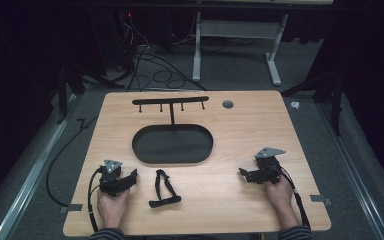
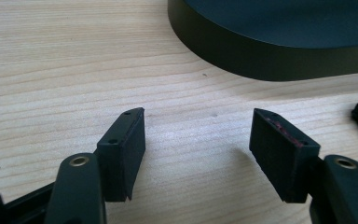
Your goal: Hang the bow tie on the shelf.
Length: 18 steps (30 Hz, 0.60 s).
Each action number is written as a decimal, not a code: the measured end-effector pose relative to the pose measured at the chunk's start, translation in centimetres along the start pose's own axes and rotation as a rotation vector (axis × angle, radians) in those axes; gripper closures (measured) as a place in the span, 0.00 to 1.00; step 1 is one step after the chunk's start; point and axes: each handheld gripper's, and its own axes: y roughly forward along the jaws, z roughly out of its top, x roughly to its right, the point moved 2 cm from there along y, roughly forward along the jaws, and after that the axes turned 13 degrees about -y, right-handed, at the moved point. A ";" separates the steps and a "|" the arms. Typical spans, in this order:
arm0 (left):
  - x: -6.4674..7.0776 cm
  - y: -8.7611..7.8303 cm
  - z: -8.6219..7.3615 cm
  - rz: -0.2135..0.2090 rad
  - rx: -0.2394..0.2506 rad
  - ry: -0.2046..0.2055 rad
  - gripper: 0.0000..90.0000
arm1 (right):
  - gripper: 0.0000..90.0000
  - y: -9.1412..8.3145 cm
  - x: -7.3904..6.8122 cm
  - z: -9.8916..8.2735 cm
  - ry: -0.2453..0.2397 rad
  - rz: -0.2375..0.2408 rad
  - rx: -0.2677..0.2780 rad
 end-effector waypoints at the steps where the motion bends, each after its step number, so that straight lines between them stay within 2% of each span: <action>1: 0.0 -0.1 0.0 -0.005 -0.001 0.001 0.41 | 0.16 0.0 0.0 0.0 0.000 0.000 0.000; 7: 0.5 -0.9 0.4 -0.032 0.020 -0.001 0.41 | 0.16 0.0 0.0 0.0 -0.002 0.000 0.000; 18: 2.2 -1.7 0.7 -0.092 0.014 0.018 0.43 | 0.16 0.0 0.0 0.0 -0.002 0.000 0.001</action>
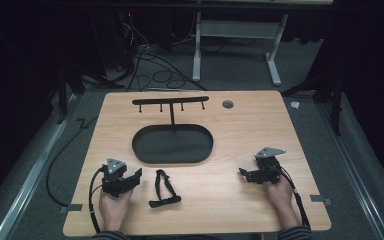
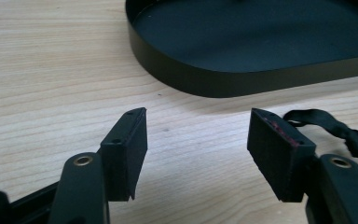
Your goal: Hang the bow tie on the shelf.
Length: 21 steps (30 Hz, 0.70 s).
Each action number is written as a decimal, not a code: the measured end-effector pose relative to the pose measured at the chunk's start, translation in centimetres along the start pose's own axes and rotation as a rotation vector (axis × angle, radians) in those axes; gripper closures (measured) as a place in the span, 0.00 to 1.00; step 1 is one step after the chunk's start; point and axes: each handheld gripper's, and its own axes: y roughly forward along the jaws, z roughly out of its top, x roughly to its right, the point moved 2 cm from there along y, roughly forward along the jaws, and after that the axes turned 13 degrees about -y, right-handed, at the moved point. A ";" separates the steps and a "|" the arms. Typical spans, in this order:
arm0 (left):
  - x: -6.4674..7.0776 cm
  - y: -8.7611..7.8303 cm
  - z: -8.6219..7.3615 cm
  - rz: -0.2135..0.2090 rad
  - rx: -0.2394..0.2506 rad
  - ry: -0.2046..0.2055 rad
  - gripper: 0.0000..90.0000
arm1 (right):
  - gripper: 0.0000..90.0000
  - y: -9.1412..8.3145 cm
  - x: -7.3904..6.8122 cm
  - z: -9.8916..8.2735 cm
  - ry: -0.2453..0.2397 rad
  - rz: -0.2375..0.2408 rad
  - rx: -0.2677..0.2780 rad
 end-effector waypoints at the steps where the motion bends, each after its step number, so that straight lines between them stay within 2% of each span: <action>1: 0.0 0.0 0.0 0.000 0.000 0.000 0.43 | 0.16 0.0 0.0 0.0 0.000 0.000 0.000; 10: 1.3 -0.6 0.1 -0.048 -0.011 0.010 0.44 | 0.16 0.0 0.0 0.0 0.002 0.000 -0.001; 21: 2.6 -0.6 0.0 -0.079 -0.033 0.031 0.44 | 0.16 0.0 0.0 0.0 0.000 0.000 0.000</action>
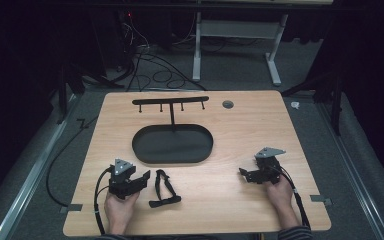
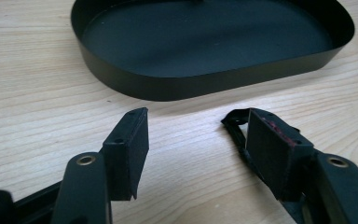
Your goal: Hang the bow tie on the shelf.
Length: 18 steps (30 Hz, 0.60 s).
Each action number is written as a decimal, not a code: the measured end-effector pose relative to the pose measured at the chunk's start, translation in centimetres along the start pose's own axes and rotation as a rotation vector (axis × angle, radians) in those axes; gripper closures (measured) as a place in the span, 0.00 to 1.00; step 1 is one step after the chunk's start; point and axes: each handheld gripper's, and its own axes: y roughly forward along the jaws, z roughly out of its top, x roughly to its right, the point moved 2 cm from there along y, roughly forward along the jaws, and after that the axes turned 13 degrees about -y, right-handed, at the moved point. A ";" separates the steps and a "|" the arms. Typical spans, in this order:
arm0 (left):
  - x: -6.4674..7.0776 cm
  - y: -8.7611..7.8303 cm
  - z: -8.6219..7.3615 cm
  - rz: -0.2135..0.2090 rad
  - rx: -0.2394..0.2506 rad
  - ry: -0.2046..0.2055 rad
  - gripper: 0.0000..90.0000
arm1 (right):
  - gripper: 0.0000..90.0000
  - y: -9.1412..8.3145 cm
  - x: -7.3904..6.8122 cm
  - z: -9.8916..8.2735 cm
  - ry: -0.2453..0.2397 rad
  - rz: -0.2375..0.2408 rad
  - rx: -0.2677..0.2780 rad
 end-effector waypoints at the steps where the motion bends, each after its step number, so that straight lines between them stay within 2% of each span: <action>1: 0.1 0.0 0.0 -0.002 -0.002 0.003 0.44 | 0.16 0.0 0.0 0.0 0.003 0.000 -0.001; 18: 1.8 0.6 -0.4 -0.025 -0.039 0.027 0.45 | 0.16 0.0 0.0 0.0 0.000 0.002 -0.001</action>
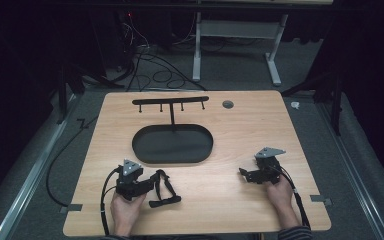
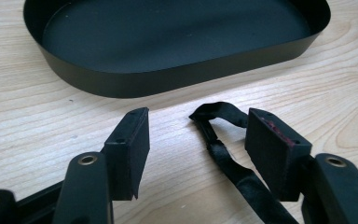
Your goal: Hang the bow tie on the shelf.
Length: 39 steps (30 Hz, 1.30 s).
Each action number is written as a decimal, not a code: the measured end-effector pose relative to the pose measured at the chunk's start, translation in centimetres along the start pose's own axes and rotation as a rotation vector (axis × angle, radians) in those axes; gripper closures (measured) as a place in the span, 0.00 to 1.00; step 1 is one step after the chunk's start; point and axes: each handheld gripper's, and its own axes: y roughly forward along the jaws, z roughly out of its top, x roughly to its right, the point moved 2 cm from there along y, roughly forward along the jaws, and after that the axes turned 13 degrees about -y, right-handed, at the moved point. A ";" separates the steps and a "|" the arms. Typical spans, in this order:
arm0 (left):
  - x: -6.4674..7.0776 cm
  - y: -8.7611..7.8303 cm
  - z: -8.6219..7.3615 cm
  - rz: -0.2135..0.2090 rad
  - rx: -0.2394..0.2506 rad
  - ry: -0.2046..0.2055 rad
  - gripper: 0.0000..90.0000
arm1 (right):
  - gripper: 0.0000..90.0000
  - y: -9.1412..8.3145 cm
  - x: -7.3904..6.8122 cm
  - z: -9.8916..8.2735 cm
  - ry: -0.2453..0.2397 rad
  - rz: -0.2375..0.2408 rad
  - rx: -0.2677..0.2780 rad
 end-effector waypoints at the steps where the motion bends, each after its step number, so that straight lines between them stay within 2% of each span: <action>1: 0.0 0.0 0.0 0.000 0.000 0.000 0.45 | 0.16 0.0 0.0 0.0 0.000 0.000 0.000; 14: 0.8 1.3 -0.4 0.015 -0.047 0.014 0.48 | 0.16 0.0 0.0 0.0 0.000 -0.001 0.001; 24: 0.8 2.3 -0.9 0.038 -0.097 0.028 0.56 | 0.16 0.0 0.0 0.0 0.000 0.000 0.000; 30: 0.8 2.6 -1.1 0.058 -0.111 0.048 0.63 | 0.16 0.0 0.0 0.0 0.000 0.000 0.000; 36: 1.2 2.6 -1.1 0.090 -0.123 0.104 0.74 | 0.16 0.0 0.0 0.0 0.000 -0.001 0.001; 39: 1.2 2.7 -1.0 0.092 -0.123 0.106 0.80 | 0.16 0.0 0.0 0.0 0.000 -0.002 0.001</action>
